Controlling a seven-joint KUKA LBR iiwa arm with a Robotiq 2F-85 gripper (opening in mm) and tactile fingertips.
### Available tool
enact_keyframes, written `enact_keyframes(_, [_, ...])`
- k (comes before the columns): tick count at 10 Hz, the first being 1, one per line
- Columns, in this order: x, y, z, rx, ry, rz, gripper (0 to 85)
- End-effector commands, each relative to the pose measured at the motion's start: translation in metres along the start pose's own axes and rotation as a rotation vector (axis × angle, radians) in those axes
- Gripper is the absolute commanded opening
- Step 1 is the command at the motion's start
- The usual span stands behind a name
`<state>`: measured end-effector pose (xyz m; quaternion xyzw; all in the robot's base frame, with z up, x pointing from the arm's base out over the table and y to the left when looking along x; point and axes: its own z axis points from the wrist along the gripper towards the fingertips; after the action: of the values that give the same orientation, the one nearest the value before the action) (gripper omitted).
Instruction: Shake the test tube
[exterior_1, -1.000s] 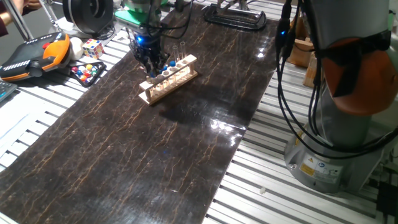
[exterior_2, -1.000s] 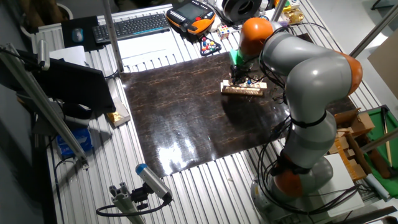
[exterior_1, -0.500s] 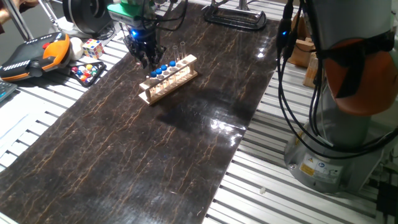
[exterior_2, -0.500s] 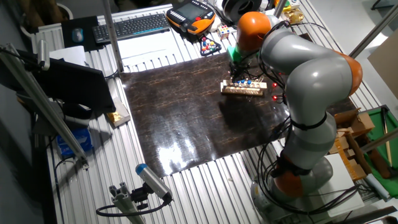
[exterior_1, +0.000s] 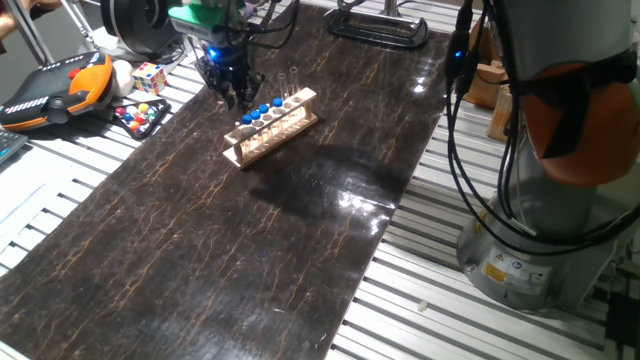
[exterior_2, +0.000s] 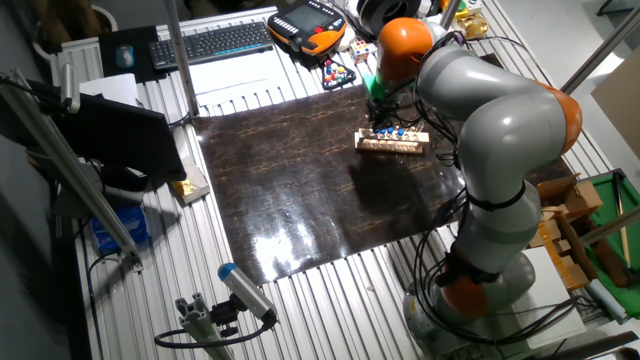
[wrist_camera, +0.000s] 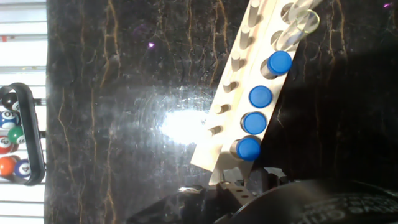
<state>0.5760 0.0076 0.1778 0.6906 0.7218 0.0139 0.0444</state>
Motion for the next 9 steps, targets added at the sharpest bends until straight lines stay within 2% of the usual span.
enact_keyframes(1, [0.001,-0.001,-0.003,0.000,-0.001,-0.012,22.3])
enact_keyframes(3, [0.006,-0.002,-0.012,0.018,-0.012,-0.059,7.0])
enact_keyframes(4, [0.005,-0.005,-0.019,0.026,0.001,-0.101,0.7])
enact_keyframes(6, [-0.004,-0.009,-0.036,0.047,0.068,-0.219,0.7])
enact_keyframes(7, [-0.006,-0.011,-0.043,0.046,0.091,-0.307,0.7])
enact_keyframes(9, [0.007,-0.010,-0.050,0.062,0.013,-0.478,0.7])
